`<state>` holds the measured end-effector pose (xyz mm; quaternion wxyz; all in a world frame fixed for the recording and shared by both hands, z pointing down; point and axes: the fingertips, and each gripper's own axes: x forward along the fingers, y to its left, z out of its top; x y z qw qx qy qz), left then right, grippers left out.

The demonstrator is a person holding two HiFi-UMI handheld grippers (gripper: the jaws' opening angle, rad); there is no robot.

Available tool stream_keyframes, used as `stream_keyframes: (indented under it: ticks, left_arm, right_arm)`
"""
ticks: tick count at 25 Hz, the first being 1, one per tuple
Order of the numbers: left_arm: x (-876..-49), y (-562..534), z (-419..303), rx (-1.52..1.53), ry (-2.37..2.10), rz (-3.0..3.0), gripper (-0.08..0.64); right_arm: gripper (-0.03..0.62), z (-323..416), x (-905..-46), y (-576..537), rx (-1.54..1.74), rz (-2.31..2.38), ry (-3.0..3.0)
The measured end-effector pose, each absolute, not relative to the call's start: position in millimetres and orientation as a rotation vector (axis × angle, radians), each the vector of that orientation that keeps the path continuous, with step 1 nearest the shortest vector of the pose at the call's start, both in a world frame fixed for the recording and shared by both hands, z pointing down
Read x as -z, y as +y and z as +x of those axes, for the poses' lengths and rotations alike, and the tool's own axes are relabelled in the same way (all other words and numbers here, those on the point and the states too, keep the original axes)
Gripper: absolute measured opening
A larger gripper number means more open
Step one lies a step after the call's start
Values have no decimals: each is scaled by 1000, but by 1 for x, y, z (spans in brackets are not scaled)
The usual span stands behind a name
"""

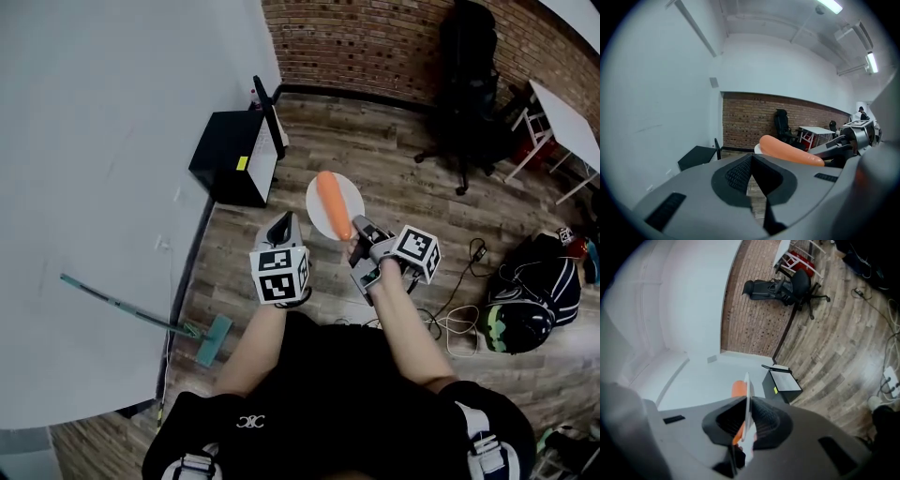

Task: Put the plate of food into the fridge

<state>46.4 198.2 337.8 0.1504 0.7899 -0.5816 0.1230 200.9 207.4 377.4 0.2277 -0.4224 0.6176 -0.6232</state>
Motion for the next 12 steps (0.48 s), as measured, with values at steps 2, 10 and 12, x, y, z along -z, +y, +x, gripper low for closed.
stream_keyframes:
  ticks: [2, 10, 12]
  left_arm:
    - [-341, 186, 53, -370, -1675, 2255, -2]
    - [-355, 124, 51, -348, -1684, 2213, -2]
    - [-361, 100, 49, -343, -1679, 2202, -2]
  right_arm:
    - [41, 206, -379, 193, 1745, -1155, 1699]
    - [41, 203, -391, 133, 1785, -1131, 1723]
    - [41, 203, -396, 111, 1807, -1138, 1714]
